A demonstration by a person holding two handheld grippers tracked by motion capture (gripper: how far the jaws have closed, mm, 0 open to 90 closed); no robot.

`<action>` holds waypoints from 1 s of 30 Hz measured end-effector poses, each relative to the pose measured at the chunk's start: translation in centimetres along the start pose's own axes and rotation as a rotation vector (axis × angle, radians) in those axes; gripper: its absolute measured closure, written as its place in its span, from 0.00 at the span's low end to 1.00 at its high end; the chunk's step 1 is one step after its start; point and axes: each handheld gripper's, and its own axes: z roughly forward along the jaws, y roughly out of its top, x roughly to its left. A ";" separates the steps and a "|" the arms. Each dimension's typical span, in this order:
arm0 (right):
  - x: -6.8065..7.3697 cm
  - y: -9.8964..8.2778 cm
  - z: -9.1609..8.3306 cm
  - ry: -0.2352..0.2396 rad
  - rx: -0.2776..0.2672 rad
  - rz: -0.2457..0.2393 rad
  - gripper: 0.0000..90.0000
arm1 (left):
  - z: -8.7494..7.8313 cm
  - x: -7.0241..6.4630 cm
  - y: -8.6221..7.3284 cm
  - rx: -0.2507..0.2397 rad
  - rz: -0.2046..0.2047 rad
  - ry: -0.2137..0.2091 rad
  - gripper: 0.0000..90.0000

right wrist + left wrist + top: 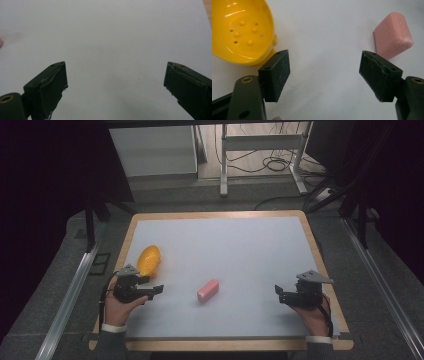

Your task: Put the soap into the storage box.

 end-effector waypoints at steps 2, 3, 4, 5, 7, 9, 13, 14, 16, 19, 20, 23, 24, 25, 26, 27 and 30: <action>-0.1 0.0 0.3 0.004 0.008 0.000 0.06 | 0.1 -0.1 0.0 0.004 0.003 0.002 0.27; -0.1 0.0 0.5 0.001 0.006 0.000 0.06 | 0.2 -0.1 0.1 0.006 0.005 0.001 0.27; -0.1 0.0 0.5 0.001 0.006 0.000 0.06 | 0.2 -0.1 0.1 0.006 0.005 0.001 0.27; -0.2 0.0 0.7 -0.007 0.008 -0.005 0.06 | 0.3 -0.2 0.1 0.010 0.007 0.002 0.27; -0.2 -0.1 0.6 -0.027 0.000 -0.008 0.06 | 0.3 -0.2 0.1 0.015 0.007 0.003 0.27; -0.3 -0.3 0.4 -0.021 0.000 -0.007 0.06 | 0.2 -0.4 0.2 0.020 0.010 0.000 0.27; -0.4 -0.3 -0.1 -0.024 -0.005 0.002 0.06 | 0.1 -0.5 0.4 0.016 0.012 0.000 0.27; -0.5 -0.2 -0.2 -0.029 -0.009 0.008 0.06 | 0.1 -0.5 0.4 0.016 0.013 0.001 0.27; -0.4 -0.2 -0.4 -0.026 -0.020 0.012 0.06 | 0.1 -0.4 0.5 0.018 0.014 0.013 0.27; -0.4 -0.3 -0.5 -0.027 -0.014 0.006 0.06 | 0.1 -0.3 0.7 0.014 0.015 0.013 0.27; -0.5 -0.3 -0.5 -0.025 -0.012 0.004 0.06 | 0.0 -0.3 0.7 0.015 0.017 0.015 0.27; -0.6 -0.3 -0.4 -0.027 -0.016 0.008 0.06 | -0.1 -0.4 0.7 0.015 0.023 0.020 0.27; -0.5 -0.2 -0.4 -0.029 -0.018 0.007 0.06 | -0.1 -0.4 0.7 0.015 0.023 0.020 0.27; -0.5 -0.1 -0.3 -0.028 -0.020 0.006 0.06 | -0.2 -0.5 0.5 0.015 0.024 0.020 0.27; -0.4 0.0 -0.2 -0.028 -0.020 0.001 0.06 | -0.3 -0.4 0.4 0.015 0.022 0.021 0.28; -0.3 0.0 0.0 -0.028 -0.022 -0.004 0.06 | -0.3 -0.4 0.4 0.015 0.022 0.021 0.28; 0.2 0.1 0.3 -0.020 -0.015 -0.018 0.06 | -0.6 -0.4 0.3 0.006 0.016 0.024 0.28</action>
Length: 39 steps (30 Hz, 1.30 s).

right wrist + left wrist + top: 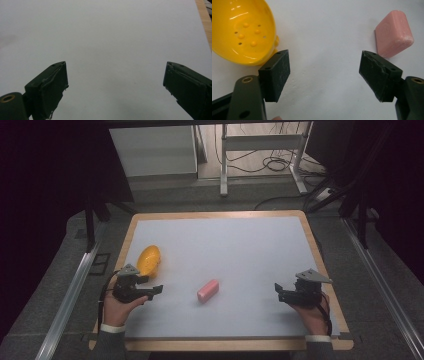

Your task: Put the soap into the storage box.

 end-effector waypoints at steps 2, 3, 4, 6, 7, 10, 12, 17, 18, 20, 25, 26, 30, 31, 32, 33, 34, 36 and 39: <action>0.2 0.0 0.1 -0.004 0.005 -0.008 0.06 | -0.2 -0.3 0.2 0.002 0.008 0.015 0.28; 0.4 0.0 0.1 -0.003 0.008 -0.009 0.06 | -0.2 -0.3 0.2 0.002 0.008 0.015 0.28; 0.5 0.0 0.1 -0.002 0.006 -0.011 0.06 | -0.4 -0.7 0.4 -0.004 0.016 0.012 0.28; 0.6 0.0 0.1 0.004 0.006 -0.012 0.06 | -0.5 -0.9 0.6 -0.002 0.019 0.016 0.28; 0.7 0.0 0.1 0.002 0.008 -0.022 0.06 | -0.5 -1.4 0.9 -0.003 0.035 0.015 0.28; 0.8 0.0 0.1 0.003 0.010 -0.021 0.06 | -0.4 -1.8 1.2 0.007 0.045 0.013 0.28; 0.8 -0.1 -0.1 0.003 0.008 -0.017 0.06 | -0.4 -2.2 1.5 0.007 0.052 0.001 0.28; 0.7 -0.4 -0.2 -0.001 0.017 -0.021 0.06 | 0.1 -3.2 2.6 0.020 0.081 -0.002 0.27; 0.7 -0.3 -0.2 0.002 0.015 -0.021 0.06 | 0.3 -3.4 2.7 0.025 0.085 -0.008 0.27; 0.7 -0.3 -0.2 0.004 0.010 -0.022 0.06 | 0.4 -3.6 2.9 0.030 0.090 -0.009 0.27; 0.6 -0.2 -0.2 0.011 0.010 -0.015 0.06 | 0.6 -4.7 3.7 0.024 0.101 0.006 0.27; 0.6 -0.1 -0.2 0.016 0.006 -0.014 0.06 | 0.6 -4.8 3.8 0.023 0.100 0.015 0.27; 0.6 -0.1 -0.2 0.022 0.001 -0.014 0.06 | 0.6 -5.3 4.5 0.034 0.111 0.020 0.27; 0.5 -0.1 -0.3 0.021 0.001 -0.014 0.06 | 0.6 -5.4 4.6 0.035 0.115 0.022 0.27; 0.5 -0.2 -0.3 0.018 0.002 -0.013 0.06 | 0.7 -5.6 4.8 0.038 0.120 0.019 0.27; 0.5 -0.2 -0.3 0.018 0.002 -0.013 0.06 | 0.7 -5.6 4.8 0.038 0.120 0.019 0.27; 0.4 -0.3 -0.4 0.015 0.004 -0.011 0.06 | 0.8 -5.8 5.1 0.050 0.132 0.016 0.27; 0.4 -0.4 -0.5 0.010 0.008 -0.010 0.06 | 1.0 -5.8 5.2 0.056 0.138 0.014 0.27; 0.3 -0.7 -0.9 -0.005 0.008 -0.005 0.06 | 1.5 -6.0 5.7 0.053 0.137 0.022 0.26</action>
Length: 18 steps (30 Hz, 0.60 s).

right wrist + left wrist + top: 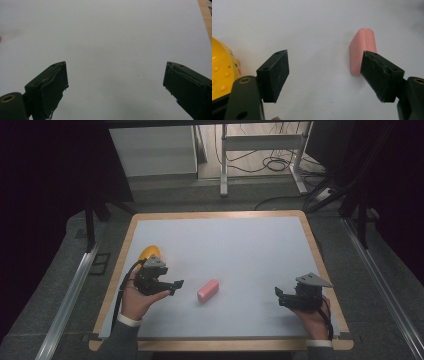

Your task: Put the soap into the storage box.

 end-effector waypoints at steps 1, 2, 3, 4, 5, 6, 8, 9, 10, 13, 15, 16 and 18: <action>0.0 0.0 -0.1 -0.001 0.000 0.000 0.06 | 0.1 0.0 0.1 -0.003 -0.003 0.001 0.26; -0.1 0.0 -0.1 -0.004 -0.002 0.000 0.06 | 0.3 0.0 0.2 0.000 -0.002 0.001 0.26; -0.1 -0.1 -0.1 -0.004 -0.003 0.000 0.06 | 0.5 -0.1 0.2 0.007 -0.002 0.005 0.26; -0.2 -0.1 -0.1 -0.009 -0.003 -0.001 0.06 | 0.6 -0.1 0.3 0.013 -0.003 0.011 0.26; -0.3 -0.1 0.0 -0.011 -0.003 0.006 0.06 | 0.8 -0.1 0.4 0.016 -0.005 0.011 0.27; -0.4 -0.1 0.0 -0.010 0.000 0.012 0.06 | 0.9 -0.1 0.5 0.018 -0.005 0.013 0.27; -0.5 -0.1 0.1 -0.006 0.001 0.015 0.06 | 1.0 -0.2 0.6 0.020 -0.005 0.009 0.27; -0.5 -0.1 0.2 -0.010 0.003 0.015 0.06 | 1.3 -0.6 0.9 0.026 0.002 0.000 0.27; -0.5 -0.1 0.2 -0.008 0.003 0.015 0.06 | 1.4 -0.7 1.1 0.030 0.009 -0.003 0.27; -0.4 0.0 0.3 -0.007 0.002 0.008 0.06 | 1.6 -1.1 1.5 0.037 0.021 -0.011 0.27; -0.4 0.0 0.3 -0.008 0.002 0.008 0.06 | 1.9 -1.5 1.9 0.041 0.035 -0.019 0.27; -0.4 0.0 0.3 -0.011 0.003 0.006 0.06 | 2.0 -1.7 2.1 0.044 0.041 -0.025 0.27; -0.4 0.0 0.3 -0.015 0.002 0.003 0.06 | 2.4 -2.0 2.3 0.050 0.054 -0.030 0.27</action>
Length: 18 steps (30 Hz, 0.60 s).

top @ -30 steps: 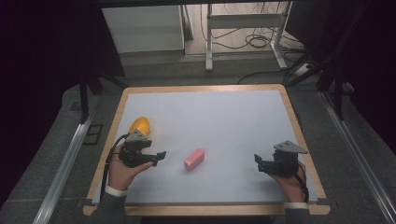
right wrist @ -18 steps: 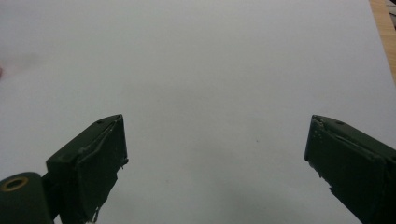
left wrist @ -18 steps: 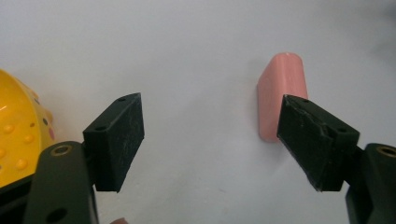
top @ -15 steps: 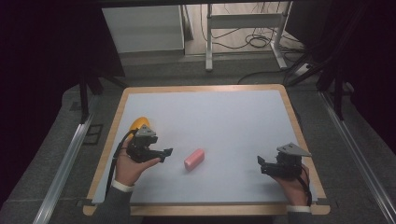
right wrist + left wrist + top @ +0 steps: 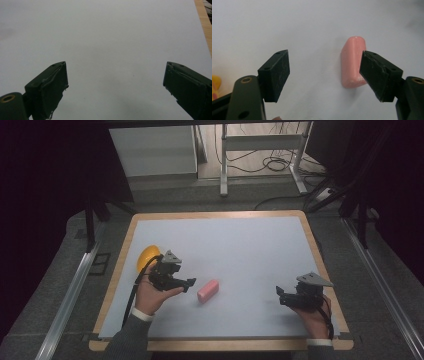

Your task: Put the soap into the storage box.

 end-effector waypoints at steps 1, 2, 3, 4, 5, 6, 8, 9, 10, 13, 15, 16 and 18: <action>0.0 0.0 0.0 -0.001 0.001 0.000 0.06 | 0.4 -0.3 0.2 0.008 0.004 -0.006 0.27; 0.0 0.0 0.0 -0.002 0.002 0.000 0.06 | 0.6 -0.4 0.2 0.013 0.009 -0.009 0.27; 0.0 -0.1 0.0 -0.003 0.002 -0.001 0.06 | 0.9 -0.6 0.3 0.019 0.014 -0.012 0.27; 0.0 -0.1 0.0 -0.006 0.004 0.000 0.06 | 1.1 -0.8 0.4 0.026 0.018 -0.013 0.27; -0.1 -0.1 -0.1 -0.007 0.005 0.002 0.06 | 1.3 -1.0 0.5 0.033 0.020 -0.015 0.27; -0.1 -0.1 -0.1 -0.007 0.005 0.002 0.06 | 1.3 -1.0 0.5 0.033 0.020 -0.015 0.27; 0.0 -0.1 0.0 -0.016 0.002 -0.005 0.06 | 1.8 -1.4 0.6 0.060 0.030 -0.012 0.27; 0.1 -0.1 0.0 -0.021 -0.001 -0.011 0.06 | 2.1 -1.6 0.7 0.067 0.036 -0.009 0.27; 0.1 -0.1 0.0 -0.024 -0.003 -0.017 0.06 | 2.3 -1.7 0.7 0.072 0.035 -0.011 0.27; 0.2 -0.1 0.1 -0.019 -0.003 -0.017 0.06 | 3.3 -2.2 0.8 0.089 0.036 -0.028 0.27; 0.2 -0.1 0.1 -0.022 -0.001 -0.019 0.06 | 3.5 -2.4 0.8 0.096 0.042 -0.031 0.27; 0.2 -0.1 0.1 -0.018 0.002 -0.019 0.06 | 3.9 -2.7 0.9 0.103 0.046 -0.037 0.27; 0.2 -0.1 0.1 -0.020 0.003 -0.017 0.06 | 4.1 -3.0 0.9 0.101 0.050 -0.037 0.27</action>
